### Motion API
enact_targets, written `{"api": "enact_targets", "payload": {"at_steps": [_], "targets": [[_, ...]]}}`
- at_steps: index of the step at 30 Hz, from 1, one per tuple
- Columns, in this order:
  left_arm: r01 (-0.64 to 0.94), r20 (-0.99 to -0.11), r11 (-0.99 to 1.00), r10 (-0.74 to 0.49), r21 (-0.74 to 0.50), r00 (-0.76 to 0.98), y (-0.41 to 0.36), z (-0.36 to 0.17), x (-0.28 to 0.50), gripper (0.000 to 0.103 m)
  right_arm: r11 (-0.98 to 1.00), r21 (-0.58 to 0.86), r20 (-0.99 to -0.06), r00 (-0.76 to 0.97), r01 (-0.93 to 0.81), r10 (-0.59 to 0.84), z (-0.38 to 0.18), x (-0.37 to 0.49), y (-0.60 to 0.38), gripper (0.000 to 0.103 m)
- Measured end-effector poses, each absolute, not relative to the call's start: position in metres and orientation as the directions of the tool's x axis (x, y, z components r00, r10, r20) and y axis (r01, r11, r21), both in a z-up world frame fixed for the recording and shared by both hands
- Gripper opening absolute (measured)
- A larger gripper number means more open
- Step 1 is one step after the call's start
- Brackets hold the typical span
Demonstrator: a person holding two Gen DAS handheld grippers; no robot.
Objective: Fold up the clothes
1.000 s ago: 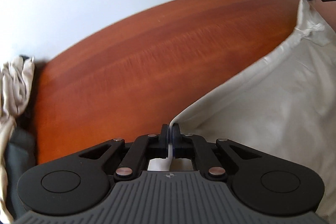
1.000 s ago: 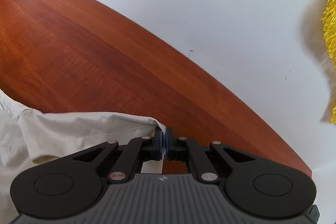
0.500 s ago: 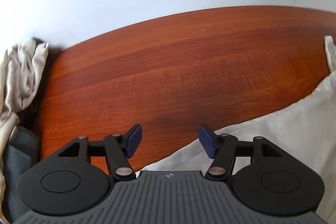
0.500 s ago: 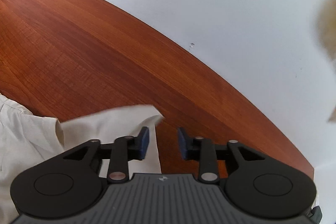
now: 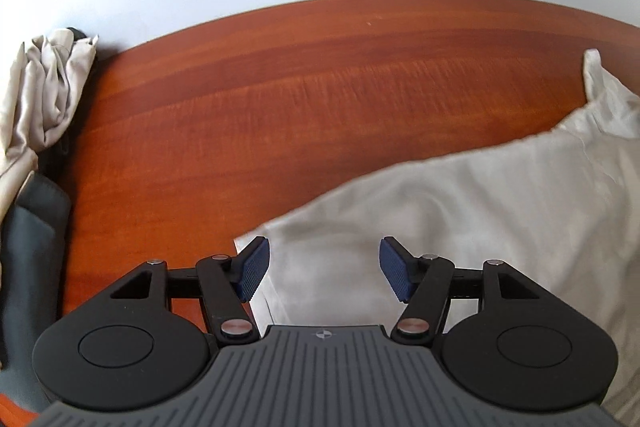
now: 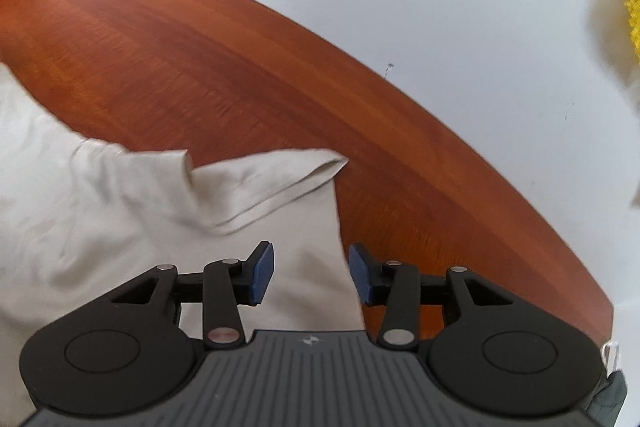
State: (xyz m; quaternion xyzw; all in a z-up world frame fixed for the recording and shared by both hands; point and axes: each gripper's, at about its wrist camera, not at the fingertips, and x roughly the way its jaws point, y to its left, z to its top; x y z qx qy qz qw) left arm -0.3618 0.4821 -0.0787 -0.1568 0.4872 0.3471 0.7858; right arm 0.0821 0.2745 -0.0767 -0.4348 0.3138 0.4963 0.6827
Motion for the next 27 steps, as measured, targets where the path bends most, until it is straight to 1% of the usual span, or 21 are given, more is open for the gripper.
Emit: {"api": "enact_targets", "payload": {"at_steps": [14, 21, 27], "targets": [[-0.682, -0.878, 0.729, 0.367, 0.066, 0.307, 0.415, -0.074, -0.376, 0.065, 0.142, -0.19, -0.892, 0.231, -0.971, 0.388, -0.078, 0.035, 0.191, 0.052], [-0.637, -0.893, 0.769, 0.317, 0.047, 0.318, 0.377, -0.078, -0.379, 0.066, 0.155, -0.141, -0.907, 0.19, -0.978, 0.376, -0.082, 0.009, 0.145, 0.052], [-0.576, -0.905, 0.818, 0.242, -0.003, 0.349, 0.329, -0.075, -0.383, 0.066, 0.172, -0.126, -0.916, 0.181, -0.977, 0.358, -0.086, -0.005, 0.111, 0.053]]}}
